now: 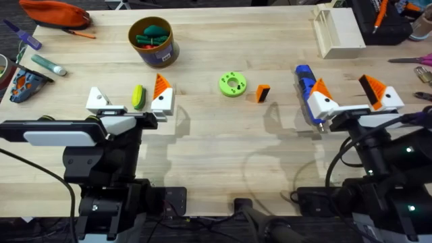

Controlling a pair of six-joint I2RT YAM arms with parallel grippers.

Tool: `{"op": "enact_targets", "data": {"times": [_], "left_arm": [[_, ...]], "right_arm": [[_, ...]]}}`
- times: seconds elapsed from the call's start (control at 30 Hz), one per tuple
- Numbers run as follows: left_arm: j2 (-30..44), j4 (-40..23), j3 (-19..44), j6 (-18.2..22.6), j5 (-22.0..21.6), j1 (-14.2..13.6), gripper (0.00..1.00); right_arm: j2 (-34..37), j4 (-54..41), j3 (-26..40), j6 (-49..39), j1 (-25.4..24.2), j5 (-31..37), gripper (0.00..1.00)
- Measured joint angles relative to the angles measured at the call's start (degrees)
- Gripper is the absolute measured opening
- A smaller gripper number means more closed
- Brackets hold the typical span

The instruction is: Pick up the gripper from the table and insert it into the empty holder that is missing its gripper. Then pick up a screw, insert it into the mounting hole, and use the screwdriver to tighten it. Finally, clean up the table by picking up the vegetable and placing it into the bucket.

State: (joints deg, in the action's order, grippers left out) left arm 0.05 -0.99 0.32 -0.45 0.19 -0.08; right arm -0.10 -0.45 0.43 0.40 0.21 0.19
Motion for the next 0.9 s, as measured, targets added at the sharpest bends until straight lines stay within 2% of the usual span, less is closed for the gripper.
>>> {"op": "enact_targets", "data": {"times": [0.37,0.47,0.63,0.73,0.9], "left_arm": [[0.0,0.14,0.0,0.0,0.0,0.0,0.985],[-0.01,1.93,0.0,0.0,0.0,0.0,0.985],[-0.02,2.49,0.83,0.0,0.0,0.0,0.985],[0.0,-0.74,4.73,0.01,-0.06,0.0,0.985],[2.12,-9.94,18.16,0.0,-1.66,0.0,0.985]], "right_arm": [[0.0,-0.14,0.0,0.0,0.0,0.45,0.989],[0.0,0.41,-0.01,0.0,0.0,0.59,0.989],[0.09,7.53,0.24,0.0,0.0,1.05,0.989],[0.1,7.61,2.53,0.01,0.0,1.88,0.989],[1.51,5.66,12.11,0.0,0.0,2.1,0.989]]}}
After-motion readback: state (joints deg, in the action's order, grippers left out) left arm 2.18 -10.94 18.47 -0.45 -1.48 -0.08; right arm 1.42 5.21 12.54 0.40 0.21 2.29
